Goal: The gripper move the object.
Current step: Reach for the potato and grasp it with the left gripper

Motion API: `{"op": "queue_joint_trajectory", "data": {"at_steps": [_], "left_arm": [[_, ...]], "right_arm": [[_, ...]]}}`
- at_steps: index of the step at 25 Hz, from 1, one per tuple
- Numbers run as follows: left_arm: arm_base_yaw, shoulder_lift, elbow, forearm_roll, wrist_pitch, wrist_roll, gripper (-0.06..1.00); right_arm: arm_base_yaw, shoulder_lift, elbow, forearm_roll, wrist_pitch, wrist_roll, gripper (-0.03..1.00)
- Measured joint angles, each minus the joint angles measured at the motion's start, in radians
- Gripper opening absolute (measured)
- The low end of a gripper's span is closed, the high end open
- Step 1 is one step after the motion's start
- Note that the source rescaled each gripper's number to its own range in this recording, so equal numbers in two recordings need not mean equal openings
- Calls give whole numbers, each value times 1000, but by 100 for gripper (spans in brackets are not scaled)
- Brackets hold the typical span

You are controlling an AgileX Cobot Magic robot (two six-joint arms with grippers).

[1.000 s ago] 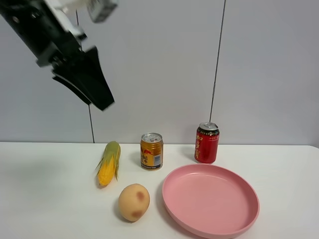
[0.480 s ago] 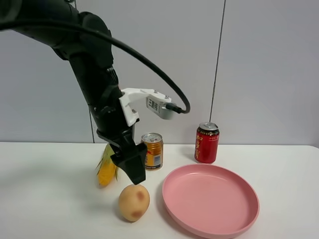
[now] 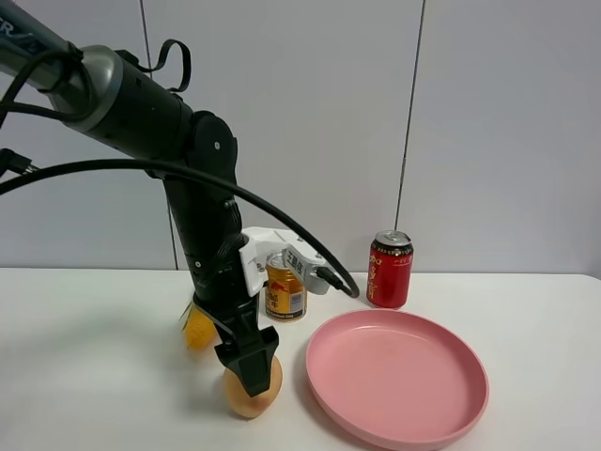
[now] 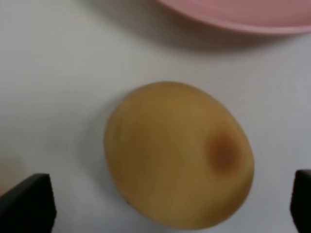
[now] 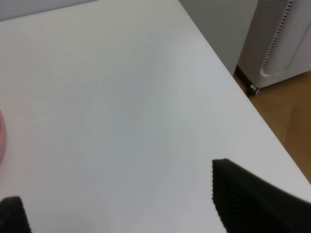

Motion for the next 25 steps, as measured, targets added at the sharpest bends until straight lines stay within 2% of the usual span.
{"op": "queue_joint_trajectory", "data": {"at_steps": [3, 12, 14, 18, 20, 25], "left_arm": [[-4, 14, 0, 1, -25, 0, 99], [-21, 54, 0, 2, -30, 0, 86], [-22, 54, 0, 2, -30, 1, 77], [-22, 54, 0, 1, -27, 1, 51], [-22, 54, 0, 1, -20, 1, 41], [-22, 54, 0, 2, -2, 1, 35]], "right_arm": [[0, 0, 0, 0, 0, 0, 100], [0, 0, 0, 0, 0, 0, 100], [0, 0, 0, 0, 0, 0, 100], [0, 0, 0, 0, 0, 0, 100], [0, 0, 0, 0, 0, 0, 100], [0, 0, 0, 0, 0, 0, 100]]}}
